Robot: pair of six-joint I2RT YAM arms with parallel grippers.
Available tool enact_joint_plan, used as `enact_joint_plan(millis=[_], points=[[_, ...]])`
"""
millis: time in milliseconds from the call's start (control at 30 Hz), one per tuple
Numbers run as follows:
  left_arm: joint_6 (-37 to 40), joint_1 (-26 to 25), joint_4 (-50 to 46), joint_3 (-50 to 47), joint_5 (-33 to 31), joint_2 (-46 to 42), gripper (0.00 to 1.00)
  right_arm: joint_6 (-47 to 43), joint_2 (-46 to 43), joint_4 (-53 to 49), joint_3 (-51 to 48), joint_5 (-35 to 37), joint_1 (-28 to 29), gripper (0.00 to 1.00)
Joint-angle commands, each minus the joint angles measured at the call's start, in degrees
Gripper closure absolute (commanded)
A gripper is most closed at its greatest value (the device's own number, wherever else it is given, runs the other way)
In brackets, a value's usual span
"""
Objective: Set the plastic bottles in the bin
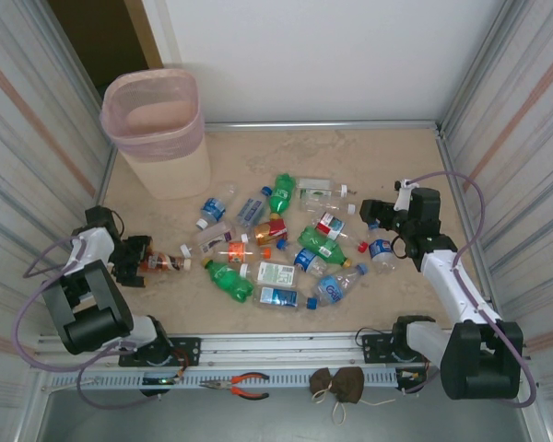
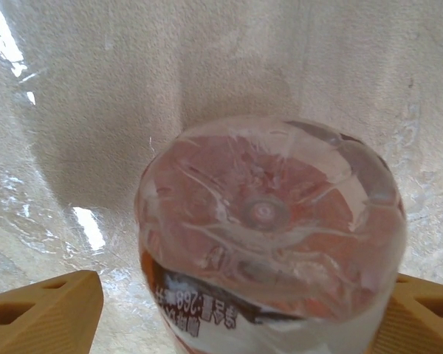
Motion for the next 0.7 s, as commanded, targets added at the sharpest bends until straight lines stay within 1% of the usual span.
enact_joint_plan(millis=[0,133,233,367,433,500,667], points=[[-0.86,0.44,-0.22,1.41,-2.17,0.45,0.16,0.04,-1.54,-1.39,1.89,1.19,0.56,0.11],[-0.77,0.72,0.45,1.35,-2.43,0.93,0.19,0.21,-1.74,-1.83,2.13,1.22,0.82,0.11],[-0.92,0.78,0.49,1.31,-2.26,0.98,0.26,0.40,-2.16,-1.94,2.31,1.33,0.99,0.12],[-0.93,1.04,0.29,1.23,-2.17,0.00,0.30,0.39,-2.93,-2.47,2.56,1.88,1.50,0.11],[-0.71,1.17,-0.12,1.31,-2.07,-1.03,0.31,0.41,-3.38,-2.89,2.66,2.07,1.72,0.11],[-0.61,1.30,-0.48,1.36,-1.58,-2.38,0.34,0.39,-3.48,-3.38,2.75,2.27,1.92,0.12],[0.75,1.51,-1.25,1.87,-1.02,-6.95,0.36,0.22,-6.76,-4.89,3.17,2.59,2.60,0.11]])
